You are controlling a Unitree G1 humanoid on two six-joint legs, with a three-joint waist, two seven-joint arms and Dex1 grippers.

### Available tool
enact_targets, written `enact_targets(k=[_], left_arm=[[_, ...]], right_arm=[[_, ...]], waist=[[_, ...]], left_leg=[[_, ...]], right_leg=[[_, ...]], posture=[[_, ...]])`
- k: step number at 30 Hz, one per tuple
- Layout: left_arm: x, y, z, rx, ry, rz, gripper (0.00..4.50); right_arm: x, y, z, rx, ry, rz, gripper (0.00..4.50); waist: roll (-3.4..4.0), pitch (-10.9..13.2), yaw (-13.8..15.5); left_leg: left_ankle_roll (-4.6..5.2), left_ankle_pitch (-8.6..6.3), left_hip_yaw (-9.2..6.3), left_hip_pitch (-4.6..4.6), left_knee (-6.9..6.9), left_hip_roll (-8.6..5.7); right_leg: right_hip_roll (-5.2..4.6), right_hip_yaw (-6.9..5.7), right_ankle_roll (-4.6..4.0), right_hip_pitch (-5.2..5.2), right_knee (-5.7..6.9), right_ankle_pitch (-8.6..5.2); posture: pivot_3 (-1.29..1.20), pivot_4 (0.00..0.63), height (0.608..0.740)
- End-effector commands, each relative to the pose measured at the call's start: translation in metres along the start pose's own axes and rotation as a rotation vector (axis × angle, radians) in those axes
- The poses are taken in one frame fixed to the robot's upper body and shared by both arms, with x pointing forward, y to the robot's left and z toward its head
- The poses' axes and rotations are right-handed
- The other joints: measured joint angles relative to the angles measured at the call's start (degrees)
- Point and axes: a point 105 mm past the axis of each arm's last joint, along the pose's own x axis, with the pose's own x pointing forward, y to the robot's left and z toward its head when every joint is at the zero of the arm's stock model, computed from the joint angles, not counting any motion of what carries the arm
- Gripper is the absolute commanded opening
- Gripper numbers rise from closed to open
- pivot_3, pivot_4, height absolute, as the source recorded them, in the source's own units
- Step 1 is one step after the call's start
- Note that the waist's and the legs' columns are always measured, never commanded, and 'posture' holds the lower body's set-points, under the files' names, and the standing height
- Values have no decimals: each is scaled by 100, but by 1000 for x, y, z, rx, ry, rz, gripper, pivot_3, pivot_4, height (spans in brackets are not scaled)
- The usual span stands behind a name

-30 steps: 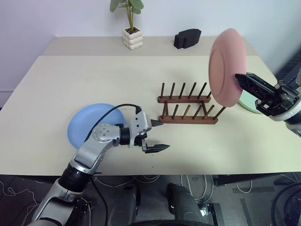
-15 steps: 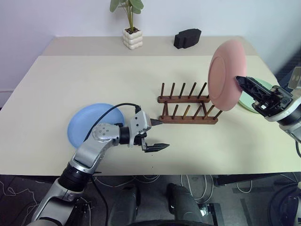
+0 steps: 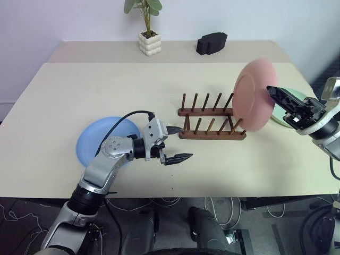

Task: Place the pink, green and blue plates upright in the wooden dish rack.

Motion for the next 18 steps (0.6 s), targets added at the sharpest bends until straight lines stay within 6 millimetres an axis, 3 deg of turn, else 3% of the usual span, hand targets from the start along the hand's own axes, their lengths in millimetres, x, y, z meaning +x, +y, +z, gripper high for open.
enact_targets(k=[1,3,8,11,15,18], left_arm=[[-2,0,13,38,-34,6,4500],[-1,0,14,40,-33,7,4500],[-1,0,15,39,-33,8,4500],[-1,0,14,40,-32,7,4500],[-1,1,12,38,-30,9,4500],[-1,1,10,33,-27,5,4500]], right_arm=[[2,2,14,-60,-57,5,3374],[2,-1,17,-81,-69,-18,4291],[2,-2,23,-197,-80,-56,4291],[-4,-3,40,-307,-136,-112,4291],[-29,-10,70,-441,-212,-261,4291],[-52,-28,68,-579,-103,-441,4291]], waist=[[0,0,-2],[0,0,-3],[1,0,-3],[1,0,-1],[1,0,9],[0,0,12]], left_leg=[[0,0,0,0,0,0],[0,0,0,0,0,0],[0,0,-1,0,0,1],[0,0,0,0,0,0],[0,0,0,-1,0,0],[0,0,0,-1,0,-1]], right_leg=[[0,0,0,0,0,0],[1,0,0,0,1,0],[2,0,1,0,1,0],[2,1,1,0,0,0],[2,1,1,0,0,0],[1,1,0,0,-1,0]], posture=[[0,150,736],[0,150,736],[0,150,736],[0,150,736],[0,150,736],[0,150,736]])
